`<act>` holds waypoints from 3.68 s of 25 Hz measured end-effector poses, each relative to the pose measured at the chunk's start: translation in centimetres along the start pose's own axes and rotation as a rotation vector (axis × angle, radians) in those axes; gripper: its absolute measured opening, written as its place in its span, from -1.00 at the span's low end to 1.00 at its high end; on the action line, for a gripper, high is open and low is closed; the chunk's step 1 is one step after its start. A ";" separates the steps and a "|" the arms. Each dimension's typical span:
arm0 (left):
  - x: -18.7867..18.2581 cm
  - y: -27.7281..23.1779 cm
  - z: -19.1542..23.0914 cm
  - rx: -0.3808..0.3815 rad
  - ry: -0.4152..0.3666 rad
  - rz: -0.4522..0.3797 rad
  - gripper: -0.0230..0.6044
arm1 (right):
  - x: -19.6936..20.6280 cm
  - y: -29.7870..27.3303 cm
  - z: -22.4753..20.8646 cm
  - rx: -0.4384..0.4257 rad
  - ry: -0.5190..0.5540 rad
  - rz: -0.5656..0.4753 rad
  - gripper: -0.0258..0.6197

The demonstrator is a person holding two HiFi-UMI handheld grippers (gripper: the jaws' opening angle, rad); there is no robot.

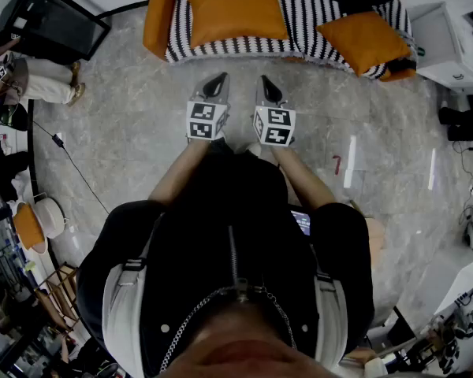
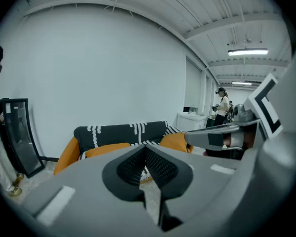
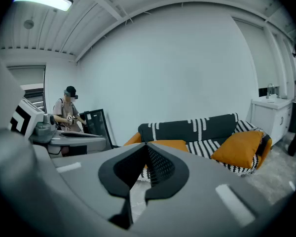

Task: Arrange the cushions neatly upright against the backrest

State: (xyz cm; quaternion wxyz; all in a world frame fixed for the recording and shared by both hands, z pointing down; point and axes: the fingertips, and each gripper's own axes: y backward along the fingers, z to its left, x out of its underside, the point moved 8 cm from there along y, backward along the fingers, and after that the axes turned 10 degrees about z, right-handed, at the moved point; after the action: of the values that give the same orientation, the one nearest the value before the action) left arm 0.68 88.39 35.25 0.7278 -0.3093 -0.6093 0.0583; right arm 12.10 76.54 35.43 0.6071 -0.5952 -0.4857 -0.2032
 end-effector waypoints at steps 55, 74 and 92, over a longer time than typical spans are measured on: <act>-4.7 -29.0 22.3 0.044 0.066 0.229 -0.89 | -12.1 -31.8 -15.7 0.028 -0.058 0.283 -0.91; 1.2 -38.4 28.7 -0.018 0.024 0.438 -0.89 | -7.1 -43.6 -23.9 0.025 -0.057 0.426 -0.91; 13.7 -38.8 35.3 -0.183 0.076 0.606 -0.89 | 1.1 -49.0 -28.8 0.129 -0.081 0.475 -0.91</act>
State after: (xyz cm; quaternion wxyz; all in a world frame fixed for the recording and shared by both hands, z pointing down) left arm -39.81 77.03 69.43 0.6686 -0.5429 -0.4646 0.2060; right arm -17.83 40.15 67.26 0.6547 -0.6603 -0.3679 0.0007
